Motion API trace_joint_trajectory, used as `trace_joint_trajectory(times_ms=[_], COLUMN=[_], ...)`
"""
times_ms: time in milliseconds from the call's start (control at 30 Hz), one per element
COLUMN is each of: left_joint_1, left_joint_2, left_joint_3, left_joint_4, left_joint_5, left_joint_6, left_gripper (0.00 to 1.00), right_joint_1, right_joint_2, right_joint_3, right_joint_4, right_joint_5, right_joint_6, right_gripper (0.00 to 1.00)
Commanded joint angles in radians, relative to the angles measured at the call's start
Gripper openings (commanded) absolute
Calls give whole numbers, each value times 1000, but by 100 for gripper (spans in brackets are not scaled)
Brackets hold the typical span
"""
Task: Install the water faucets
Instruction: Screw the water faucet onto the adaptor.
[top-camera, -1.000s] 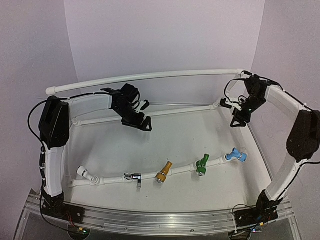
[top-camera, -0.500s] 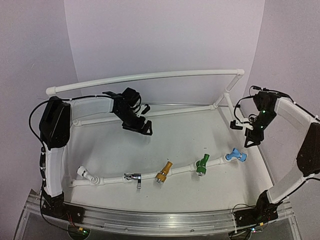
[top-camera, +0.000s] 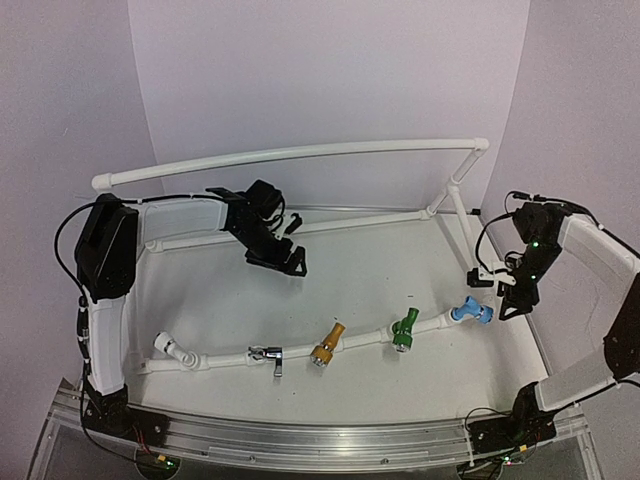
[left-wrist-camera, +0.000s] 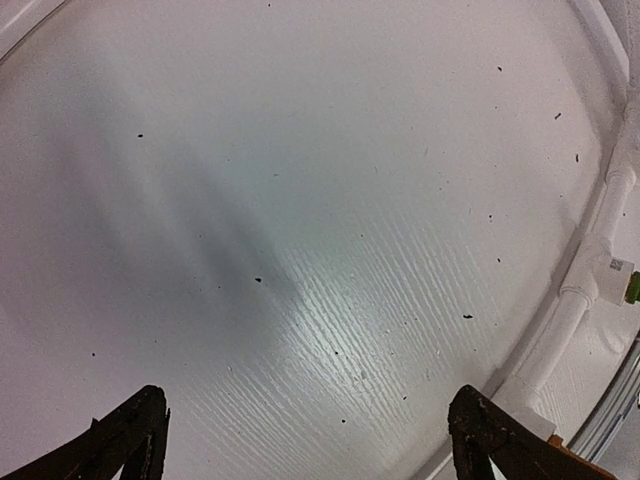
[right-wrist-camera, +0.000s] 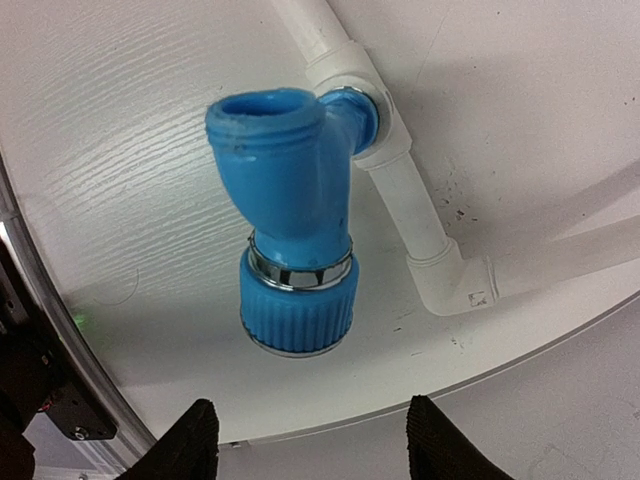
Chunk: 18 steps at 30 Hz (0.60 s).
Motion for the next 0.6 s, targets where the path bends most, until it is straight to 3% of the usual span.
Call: trace_joint_trajectory(times_ms=[0, 200, 567], left_joint_1=[-5, -5, -5], left_joint_2=[-61, -66, -62], left_joint_3=[-7, -19, -26], left_joint_4=[30, 49, 58], left_joint_5=[-20, -21, -22], left_joint_6=[-11, -26, -26], left_gripper=[97, 97, 97], right_joint_1=[1, 1, 44], right_joint_2=[-35, -9, -26], right_joint_3=[-51, -105, -126], right_joint_4=[-35, 35, -3], right_joint_5=[-6, 0, -60], right_joint_6=[-80, -55, -56], right_gripper=[62, 62, 55])
